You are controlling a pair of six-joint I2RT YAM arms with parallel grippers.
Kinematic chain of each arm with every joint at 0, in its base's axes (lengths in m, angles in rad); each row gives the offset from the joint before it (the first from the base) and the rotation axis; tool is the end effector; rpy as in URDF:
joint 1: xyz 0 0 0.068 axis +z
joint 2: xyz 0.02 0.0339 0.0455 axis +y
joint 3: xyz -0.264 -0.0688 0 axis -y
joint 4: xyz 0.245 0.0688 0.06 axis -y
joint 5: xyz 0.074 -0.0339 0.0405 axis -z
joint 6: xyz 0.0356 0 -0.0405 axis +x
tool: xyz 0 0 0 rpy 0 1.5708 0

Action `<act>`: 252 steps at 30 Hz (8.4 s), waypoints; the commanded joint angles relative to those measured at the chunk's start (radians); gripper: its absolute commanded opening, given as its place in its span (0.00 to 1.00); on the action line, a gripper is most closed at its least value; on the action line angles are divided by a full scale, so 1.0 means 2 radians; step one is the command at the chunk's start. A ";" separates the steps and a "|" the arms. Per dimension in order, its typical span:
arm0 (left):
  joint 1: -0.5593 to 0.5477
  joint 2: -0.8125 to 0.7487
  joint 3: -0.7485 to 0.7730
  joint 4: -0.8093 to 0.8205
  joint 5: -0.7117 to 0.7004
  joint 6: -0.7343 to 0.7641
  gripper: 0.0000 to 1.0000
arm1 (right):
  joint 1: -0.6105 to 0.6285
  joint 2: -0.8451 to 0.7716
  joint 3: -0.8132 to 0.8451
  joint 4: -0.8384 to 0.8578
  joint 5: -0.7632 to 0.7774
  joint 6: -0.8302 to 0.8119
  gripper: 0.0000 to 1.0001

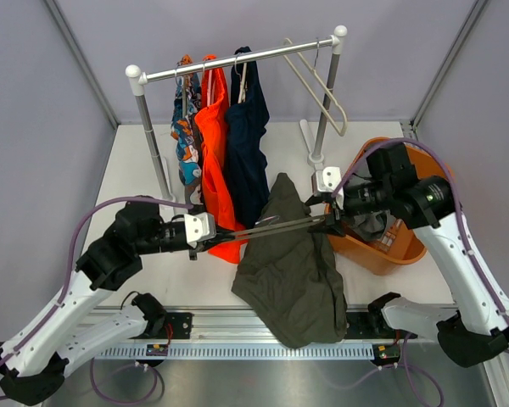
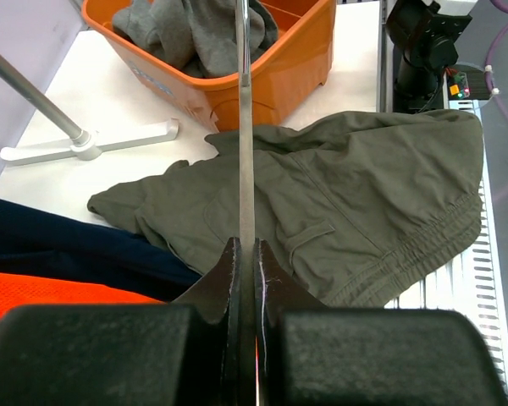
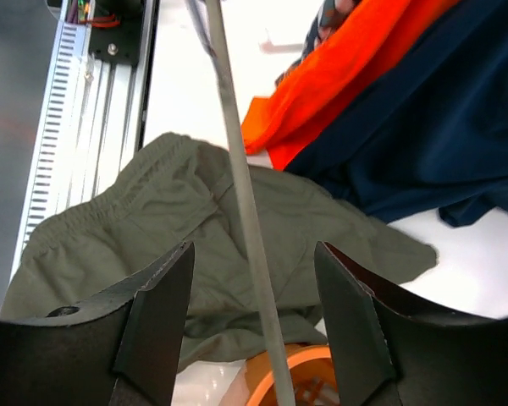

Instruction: Remove the shorts from the hanger

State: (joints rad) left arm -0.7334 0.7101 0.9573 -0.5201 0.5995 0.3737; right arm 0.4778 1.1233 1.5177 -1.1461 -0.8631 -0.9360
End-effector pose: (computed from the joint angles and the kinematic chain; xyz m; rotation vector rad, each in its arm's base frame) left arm 0.0922 -0.1101 0.3759 1.3200 1.3241 -0.8005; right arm 0.1473 0.1067 0.4347 -1.6591 1.3053 0.7243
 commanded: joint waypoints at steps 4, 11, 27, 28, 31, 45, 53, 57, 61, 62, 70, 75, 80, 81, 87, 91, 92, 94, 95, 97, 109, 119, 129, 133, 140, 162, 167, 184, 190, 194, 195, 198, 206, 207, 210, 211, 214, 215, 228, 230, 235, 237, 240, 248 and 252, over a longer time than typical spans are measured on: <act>0.003 0.001 0.005 0.046 0.031 -0.008 0.00 | 0.003 0.032 -0.033 0.023 0.053 0.005 0.62; 0.005 -0.001 -0.008 0.089 -0.007 -0.030 0.00 | 0.003 0.041 -0.024 -0.004 0.045 -0.011 0.06; 0.005 -0.031 0.041 0.117 -0.336 -0.132 0.99 | -0.104 -0.075 -0.088 0.010 0.118 0.156 0.00; 0.005 -0.036 0.043 0.114 -0.351 -0.135 0.99 | -0.106 -0.081 -0.090 0.013 0.133 0.172 0.00; 0.005 -0.057 0.034 0.107 -0.388 -0.142 0.99 | -0.107 -0.106 -0.101 0.048 0.183 0.237 0.00; 0.005 -0.120 -0.016 0.094 -0.415 -0.185 0.99 | -0.107 -0.060 0.026 0.125 0.181 0.341 0.00; 0.005 -0.136 -0.033 0.092 -0.416 -0.185 0.99 | -0.107 -0.062 0.034 0.169 0.207 0.341 0.00; 0.005 -0.140 -0.044 0.103 -0.413 -0.201 0.99 | -0.106 -0.030 0.030 0.180 0.260 0.379 0.00; 0.005 -0.127 -0.050 0.119 -0.392 -0.213 0.99 | -0.080 0.052 0.080 0.165 0.296 0.418 0.00; 0.005 -0.124 -0.050 0.121 -0.389 -0.215 0.99 | -0.069 0.069 0.096 0.157 0.312 0.428 0.00; 0.005 -0.117 -0.068 0.135 -0.360 -0.246 0.99 | 0.002 0.175 0.190 0.196 0.457 0.483 0.00; 0.005 -0.117 -0.086 0.154 -0.345 -0.273 0.99 | 0.002 0.244 0.272 0.211 0.484 0.511 0.00; 0.005 -0.117 -0.104 0.154 -0.336 -0.301 0.99 | 0.003 0.282 0.306 0.219 0.490 0.510 0.00; 0.004 -0.118 -0.106 0.153 -0.334 -0.303 0.99 | 0.003 0.288 0.311 0.220 0.491 0.510 0.00; 0.004 -0.123 -0.117 0.156 -0.329 -0.314 0.99 | 0.003 0.344 0.343 0.217 0.490 0.510 0.00; 0.005 -0.124 -0.117 0.150 -0.327 -0.314 0.99 | 0.003 0.340 0.320 0.214 0.482 0.505 0.02; 0.005 -0.124 -0.118 0.150 -0.327 -0.313 0.99 | 0.003 0.337 0.314 0.213 0.474 0.499 0.03; 0.005 -0.126 -0.122 0.150 -0.327 -0.313 0.99 | 0.003 0.324 0.296 0.215 0.466 0.493 0.11; 0.005 -0.127 -0.123 0.150 -0.326 -0.313 0.99 | 0.003 0.316 0.287 0.218 0.443 0.477 0.17; 0.005 -0.127 -0.127 0.156 -0.324 -0.310 0.99 | 0.003 0.284 0.253 0.237 0.434 0.464 0.39; 0.005 -0.093 -0.114 0.166 -0.310 -0.284 0.99 | 0.000 0.113 0.104 0.188 0.279 0.306 0.99; 0.005 -0.103 -0.118 0.151 -0.320 -0.268 0.99 | 0.000 0.006 -0.091 -0.047 -0.001 -0.102 0.99; 0.005 -0.127 -0.131 0.129 -0.327 -0.285 0.99 | 0.120 0.115 -0.195 0.061 0.135 -0.161 0.99; 0.005 -0.153 -0.143 0.101 -0.331 -0.303 0.99 | 0.159 0.162 -0.214 0.121 0.209 -0.144 0.99; 0.005 -0.222 -0.151 0.051 -0.365 -0.323 0.99 | 0.194 0.241 -0.236 0.186 0.291 -0.111 1.00; 0.005 -0.247 -0.107 0.012 -0.383 -0.273 0.99 | 0.182 0.094 -0.084 -0.030 0.070 -0.110 0.00; 0.004 -0.245 -0.101 0.019 -0.383 -0.262 0.99 | 0.083 0.038 0.037 -0.067 0.012 -0.074 0.00; 0.004 -0.190 -0.084 0.066 -0.343 -0.225 0.99 | -0.161 -0.146 0.031 0.208 0.264 0.237 0.00; 0.004 -0.196 -0.091 0.074 -0.325 -0.230 0.99 | -0.191 -0.151 -0.035 0.302 0.431 0.272 0.00; 0.005 -0.205 -0.101 0.084 -0.307 -0.240 0.99 | -0.269 -0.123 -0.054 0.310 0.442 0.307 0.00; 0.004 -0.208 -0.102 0.084 -0.306 -0.243 0.99 | -0.282 -0.117 -0.064 0.309 0.439 0.309 0.00; 0.004 -0.221 -0.109 0.090 -0.304 -0.250 0.99 | -0.340 -0.090 -0.098 0.310 0.434 0.313 0.00; 0.004 -0.251 -0.136 0.109 -0.303 -0.270 0.99 | -0.382 0.010 -0.198 0.248 0.338 0.239 0.00; 0.005 -0.251 -0.139 0.111 -0.303 -0.271 0.99 | -0.382 0.026 -0.203 0.227 0.334 0.235 0.00; 0.004 -0.248 -0.143 0.117 -0.303 -0.271 0.99 | -0.382 0.085 -0.210 0.203 0.323 0.210 0.00; 0.004 -0.248 -0.143 0.119 -0.303 -0.271 0.99 | -0.382 0.108 -0.212 0.200 0.322 0.204 0.00; 0.004 -0.241 -0.146 0.126 -0.290 -0.273 0.99 | -0.382 0.143 -0.214 0.188 0.314 0.174 0.00; 0.004 -0.238 -0.146 0.128 -0.289 -0.273 0.99 | -0.382 0.149 -0.214 0.183 0.308 0.170 0.00; 0.004 -0.228 -0.143 0.130 -0.296 -0.276 0.99 | -0.389 0.113 -0.033 0.059 0.261 0.154 0.84; 0.004 -0.227 -0.142 0.130 -0.297 -0.274 0.99 | -0.389 0.106 0.000 0.049 0.231 0.163 0.95; 0.004 -0.214 -0.139 0.135 -0.311 -0.269 0.99 | -0.387 0.119 0.124 -0.034 0.100 0.161 1.00; 0.004 -0.206 -0.137 0.138 -0.310 -0.270 0.99 | -0.378 0.129 0.164 -0.073 0.028 0.153 0.99; 0.004 -0.187 -0.130 0.142 -0.306 -0.272 0.99 | -0.320 0.124 0.194 -0.074 0.008 0.160 0.99; 0.004 -0.150 -0.120 0.144 -0.286 -0.282 0.99 | -0.191 0.113 0.191 0.008 0.047 0.212 1.00; 0.005 -0.142 -0.120 0.144 -0.287 -0.300 0.99 | -0.131 0.139 0.217 0.015 0.067 0.213 0.99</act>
State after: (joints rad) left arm -0.7208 0.4107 0.6750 -0.2901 0.0055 -0.1913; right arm 0.1616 1.3758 1.8957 -1.1606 -0.7490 -0.5365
